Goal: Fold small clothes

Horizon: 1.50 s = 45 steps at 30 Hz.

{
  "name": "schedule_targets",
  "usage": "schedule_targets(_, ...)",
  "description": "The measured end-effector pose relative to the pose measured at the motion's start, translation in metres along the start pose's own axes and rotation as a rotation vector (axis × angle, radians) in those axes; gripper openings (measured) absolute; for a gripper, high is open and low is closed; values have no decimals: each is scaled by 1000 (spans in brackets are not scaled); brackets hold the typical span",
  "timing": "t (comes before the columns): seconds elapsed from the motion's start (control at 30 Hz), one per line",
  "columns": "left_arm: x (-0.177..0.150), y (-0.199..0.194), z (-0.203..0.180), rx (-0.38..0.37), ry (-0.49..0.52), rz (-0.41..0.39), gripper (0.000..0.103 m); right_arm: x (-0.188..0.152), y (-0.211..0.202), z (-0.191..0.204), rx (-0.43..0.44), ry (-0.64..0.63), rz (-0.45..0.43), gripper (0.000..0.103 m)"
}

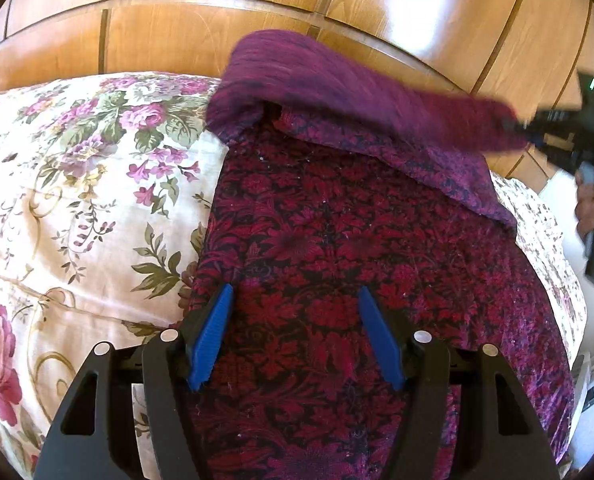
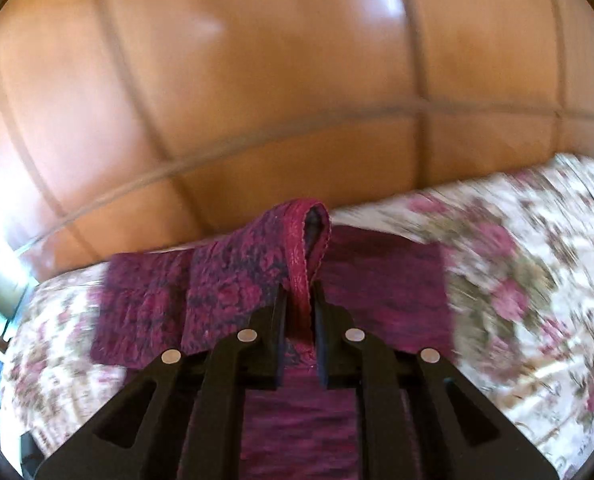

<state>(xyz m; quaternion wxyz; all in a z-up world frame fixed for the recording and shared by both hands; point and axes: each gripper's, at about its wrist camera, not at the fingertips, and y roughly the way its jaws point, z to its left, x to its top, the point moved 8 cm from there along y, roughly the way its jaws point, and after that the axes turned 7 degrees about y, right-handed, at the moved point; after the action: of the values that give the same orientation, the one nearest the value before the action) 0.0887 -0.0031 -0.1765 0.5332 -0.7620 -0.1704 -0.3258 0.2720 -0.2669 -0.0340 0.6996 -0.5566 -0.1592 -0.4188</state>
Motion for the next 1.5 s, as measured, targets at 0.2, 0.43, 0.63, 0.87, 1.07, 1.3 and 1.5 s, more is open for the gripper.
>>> schedule_targets(0.2,0,2,-5,19,17,17,64,-33,40,-81,-107,154,123,17)
schedule_targets(0.43,33,-24,10,-47,-67,6,64,-27,15,-94,-134,190,20,65)
schedule_targets(0.63,95,-9,67,-90,-266,-27,64,-25,0,-39,-70,19,-44,74)
schedule_targets(0.87,156,36,102,-206,-437,9,71,-32,35,-13,-75,-42,0,75)
schedule_targets(1.07,183,80,101,-235,-453,39,71,-32,45,-13,-103,-56,1,75)
schedule_targets(1.3,190,81,71,-106,-248,0,16,-36,57,-14,-126,-105,11,77)
schedule_targets(1.5,159,119,95,382,-6,180,9,-56,80,-8,-184,-194,19,82)
